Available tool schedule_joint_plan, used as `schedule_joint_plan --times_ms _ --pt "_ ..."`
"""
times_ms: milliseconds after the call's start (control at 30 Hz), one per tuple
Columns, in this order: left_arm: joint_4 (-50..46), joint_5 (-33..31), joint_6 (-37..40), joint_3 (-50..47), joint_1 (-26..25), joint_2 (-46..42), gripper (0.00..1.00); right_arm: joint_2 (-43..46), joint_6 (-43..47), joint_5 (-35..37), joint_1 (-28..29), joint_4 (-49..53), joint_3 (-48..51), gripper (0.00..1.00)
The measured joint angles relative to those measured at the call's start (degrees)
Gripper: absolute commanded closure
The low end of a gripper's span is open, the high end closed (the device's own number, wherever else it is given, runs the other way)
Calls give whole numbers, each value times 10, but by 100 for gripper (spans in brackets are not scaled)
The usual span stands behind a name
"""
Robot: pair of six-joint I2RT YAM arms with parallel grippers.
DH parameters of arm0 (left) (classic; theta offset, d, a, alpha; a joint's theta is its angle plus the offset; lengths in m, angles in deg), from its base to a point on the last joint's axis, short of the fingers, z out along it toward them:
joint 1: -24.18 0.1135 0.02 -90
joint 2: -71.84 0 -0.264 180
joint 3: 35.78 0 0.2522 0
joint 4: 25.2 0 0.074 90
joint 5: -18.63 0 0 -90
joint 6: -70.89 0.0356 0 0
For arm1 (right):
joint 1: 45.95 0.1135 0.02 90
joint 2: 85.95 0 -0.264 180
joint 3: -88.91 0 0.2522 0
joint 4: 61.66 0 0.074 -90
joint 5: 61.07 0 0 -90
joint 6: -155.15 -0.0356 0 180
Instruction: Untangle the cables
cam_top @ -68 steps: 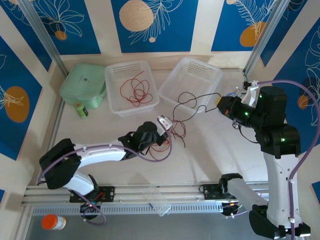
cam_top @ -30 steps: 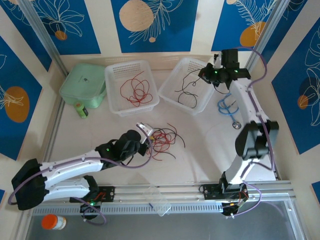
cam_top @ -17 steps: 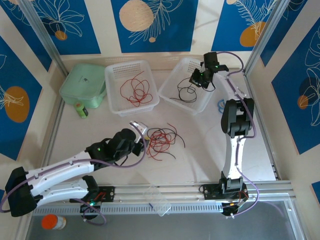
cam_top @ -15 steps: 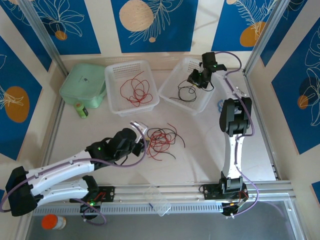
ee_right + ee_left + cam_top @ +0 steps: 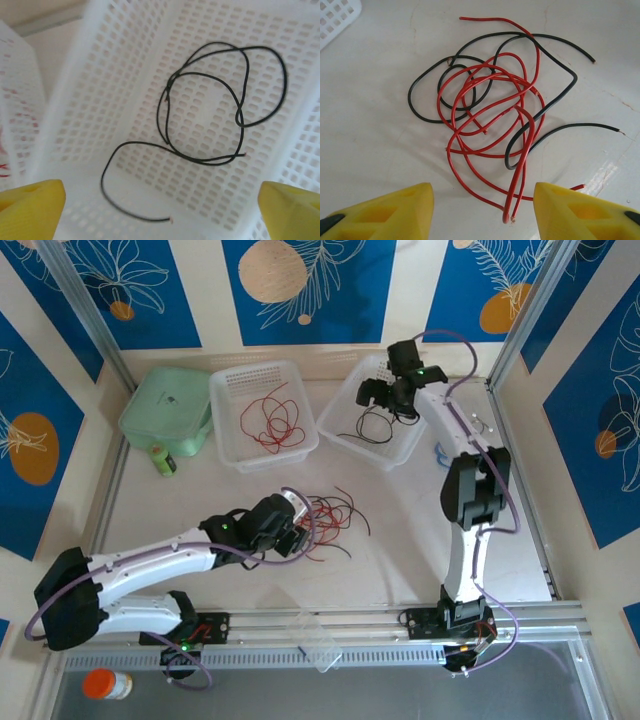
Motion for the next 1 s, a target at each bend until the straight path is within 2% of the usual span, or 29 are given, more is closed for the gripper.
schedule_joint_plan --times_ms 167,433,633,800,1000 --pt "17 15 0 0 0 24 44 92 0 2 1 -7 45 2" --pt "9 54 2 4 0 50 50 202 -7 -1 30 -9 133 25" --pt "-10 81 5 17 3 64 53 305 -28 -15 45 -10 204 29" --pt "-12 86 5 21 23 75 58 370 -51 -34 49 -14 272 39" --pt "-7 100 12 22 45 86 68 423 -79 -49 64 -14 351 41"
